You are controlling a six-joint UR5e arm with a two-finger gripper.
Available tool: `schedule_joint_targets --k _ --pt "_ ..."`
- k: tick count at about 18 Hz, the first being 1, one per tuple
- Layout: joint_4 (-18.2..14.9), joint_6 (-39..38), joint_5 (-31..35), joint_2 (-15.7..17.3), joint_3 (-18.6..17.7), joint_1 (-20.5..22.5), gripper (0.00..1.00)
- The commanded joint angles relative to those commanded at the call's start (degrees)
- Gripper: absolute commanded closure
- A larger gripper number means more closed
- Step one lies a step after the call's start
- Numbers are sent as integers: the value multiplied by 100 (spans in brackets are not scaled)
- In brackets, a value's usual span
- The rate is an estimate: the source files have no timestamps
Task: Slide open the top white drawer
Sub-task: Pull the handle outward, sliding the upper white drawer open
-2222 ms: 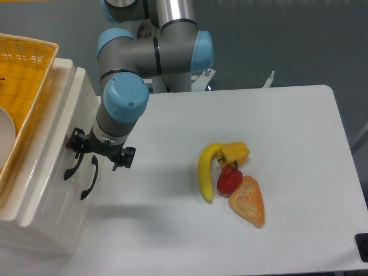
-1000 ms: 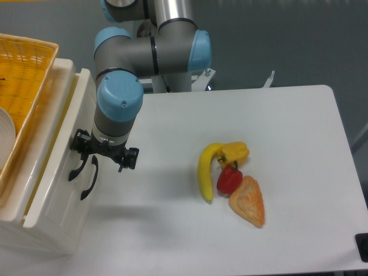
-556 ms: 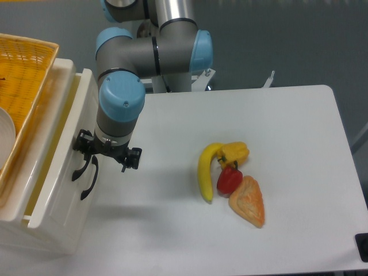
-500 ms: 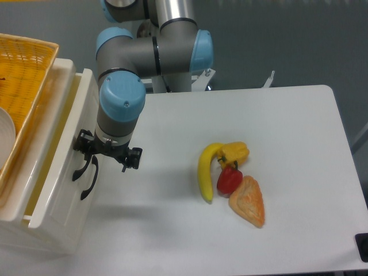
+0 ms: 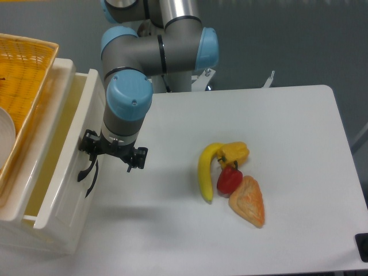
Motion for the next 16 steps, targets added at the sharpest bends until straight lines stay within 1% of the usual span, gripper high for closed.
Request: schedule_joint_targets --k 16 --pt "9 97 0 0 -9 299 0"
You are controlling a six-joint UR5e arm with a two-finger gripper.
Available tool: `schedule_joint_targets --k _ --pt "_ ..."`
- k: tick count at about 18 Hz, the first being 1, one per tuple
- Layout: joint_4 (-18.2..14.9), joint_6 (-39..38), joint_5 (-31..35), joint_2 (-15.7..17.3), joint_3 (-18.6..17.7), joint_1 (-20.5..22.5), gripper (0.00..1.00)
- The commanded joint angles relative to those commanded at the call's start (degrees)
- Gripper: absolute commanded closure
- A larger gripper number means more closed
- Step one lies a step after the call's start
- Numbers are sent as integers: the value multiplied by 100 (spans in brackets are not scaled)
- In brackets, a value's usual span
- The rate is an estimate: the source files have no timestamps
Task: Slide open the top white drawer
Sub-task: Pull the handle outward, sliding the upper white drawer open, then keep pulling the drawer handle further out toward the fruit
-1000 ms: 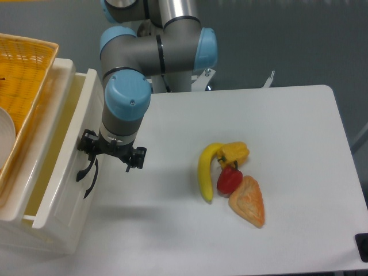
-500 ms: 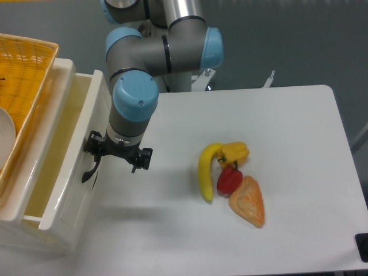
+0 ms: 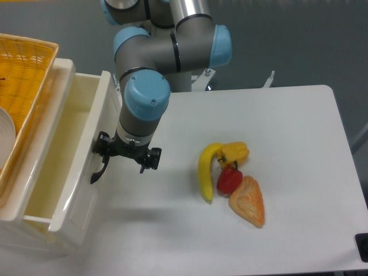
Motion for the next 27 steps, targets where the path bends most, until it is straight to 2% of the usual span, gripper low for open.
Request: schedule_joint_targets --k 27 --pt "-18 229 123 -35 70 264 0"
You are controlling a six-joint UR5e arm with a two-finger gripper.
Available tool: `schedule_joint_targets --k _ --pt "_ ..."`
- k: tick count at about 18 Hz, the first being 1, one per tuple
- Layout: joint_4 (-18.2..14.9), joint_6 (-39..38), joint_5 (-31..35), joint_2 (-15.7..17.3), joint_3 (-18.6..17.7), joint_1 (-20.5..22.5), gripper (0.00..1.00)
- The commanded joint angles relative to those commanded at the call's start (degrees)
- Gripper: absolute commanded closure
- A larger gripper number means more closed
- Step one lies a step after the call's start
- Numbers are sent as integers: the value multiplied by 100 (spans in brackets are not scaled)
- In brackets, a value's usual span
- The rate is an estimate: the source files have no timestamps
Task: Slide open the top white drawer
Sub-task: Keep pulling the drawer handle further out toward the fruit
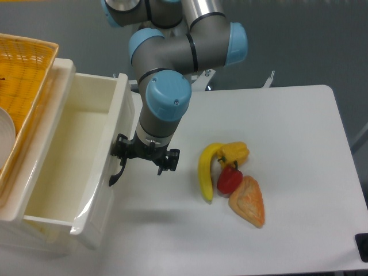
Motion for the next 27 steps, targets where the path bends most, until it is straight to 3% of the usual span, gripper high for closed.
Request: schedule_joint_targets --k 27 --pt "-17 220 9 -62 53 290 0"
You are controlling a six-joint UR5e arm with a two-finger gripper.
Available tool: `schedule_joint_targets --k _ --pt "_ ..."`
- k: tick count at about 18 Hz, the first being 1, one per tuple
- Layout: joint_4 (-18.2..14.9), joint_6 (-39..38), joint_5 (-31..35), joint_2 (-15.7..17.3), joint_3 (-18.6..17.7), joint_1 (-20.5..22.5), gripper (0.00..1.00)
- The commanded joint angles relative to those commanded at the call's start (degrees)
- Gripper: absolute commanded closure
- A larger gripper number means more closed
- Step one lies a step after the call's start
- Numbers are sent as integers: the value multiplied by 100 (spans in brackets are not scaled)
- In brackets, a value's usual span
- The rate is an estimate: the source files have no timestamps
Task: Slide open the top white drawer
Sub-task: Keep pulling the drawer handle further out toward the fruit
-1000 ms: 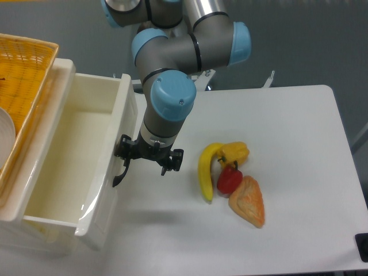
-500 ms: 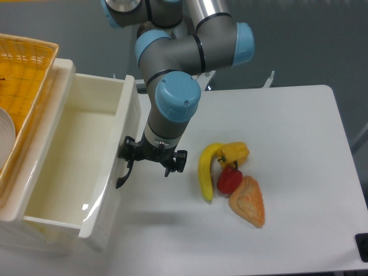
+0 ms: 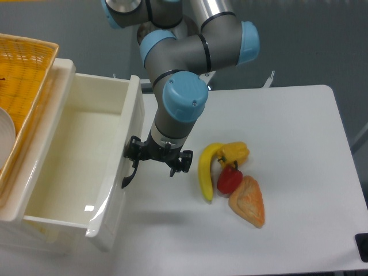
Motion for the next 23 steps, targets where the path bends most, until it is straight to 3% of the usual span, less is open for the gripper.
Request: schedule_joint_targets --k 23 --pt "0 158 0 18 9 202 0"
